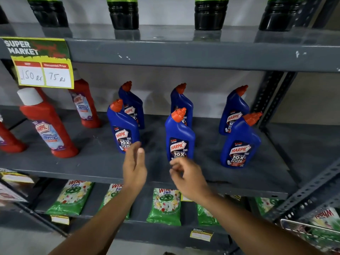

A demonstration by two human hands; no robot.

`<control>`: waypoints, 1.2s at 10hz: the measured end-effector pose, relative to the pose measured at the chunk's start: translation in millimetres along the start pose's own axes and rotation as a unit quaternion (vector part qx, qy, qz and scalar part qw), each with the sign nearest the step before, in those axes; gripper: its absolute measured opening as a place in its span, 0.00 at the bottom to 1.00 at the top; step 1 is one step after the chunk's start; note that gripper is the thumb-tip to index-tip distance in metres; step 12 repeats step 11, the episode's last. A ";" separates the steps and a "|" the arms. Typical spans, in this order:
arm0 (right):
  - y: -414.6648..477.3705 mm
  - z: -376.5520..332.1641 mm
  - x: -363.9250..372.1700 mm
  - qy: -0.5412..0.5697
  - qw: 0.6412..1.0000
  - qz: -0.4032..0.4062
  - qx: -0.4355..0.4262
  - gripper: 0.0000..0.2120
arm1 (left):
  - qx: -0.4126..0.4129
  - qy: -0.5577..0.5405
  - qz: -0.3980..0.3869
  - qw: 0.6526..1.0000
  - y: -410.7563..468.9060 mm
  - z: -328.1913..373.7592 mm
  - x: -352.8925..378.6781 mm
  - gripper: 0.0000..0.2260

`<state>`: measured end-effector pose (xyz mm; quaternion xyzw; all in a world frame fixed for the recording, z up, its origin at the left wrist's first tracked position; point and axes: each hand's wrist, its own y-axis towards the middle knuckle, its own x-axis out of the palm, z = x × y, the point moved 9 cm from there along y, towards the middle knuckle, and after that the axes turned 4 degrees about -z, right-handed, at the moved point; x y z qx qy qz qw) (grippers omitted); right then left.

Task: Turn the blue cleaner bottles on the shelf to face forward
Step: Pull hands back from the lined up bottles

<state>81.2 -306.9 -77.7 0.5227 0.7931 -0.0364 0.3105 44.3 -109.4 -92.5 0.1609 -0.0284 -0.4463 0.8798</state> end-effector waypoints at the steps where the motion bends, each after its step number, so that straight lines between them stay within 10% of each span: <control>1: 6.8 -4.0 37.6 -0.005 0.995 -0.096 0.014 0.15 | -0.011 -0.003 0.049 0.999 10.8 -9.8 -37.1 0.21; 4: 104.2 -23.3 117.7 0.053 0.980 -0.108 0.155 0.38 | -0.216 -0.064 -0.029 0.974 90.5 -47.9 -81.5 0.30; 6: 109.7 -21.3 136.9 0.091 0.980 -0.055 0.166 0.32 | -0.204 -0.047 -0.150 0.966 88.1 -44.7 -68.7 0.25; 12: 73.0 -46.2 143.9 0.025 0.984 0.022 0.172 0.40 | -0.175 -0.076 -0.190 0.963 65.8 -46.7 -99.4 0.19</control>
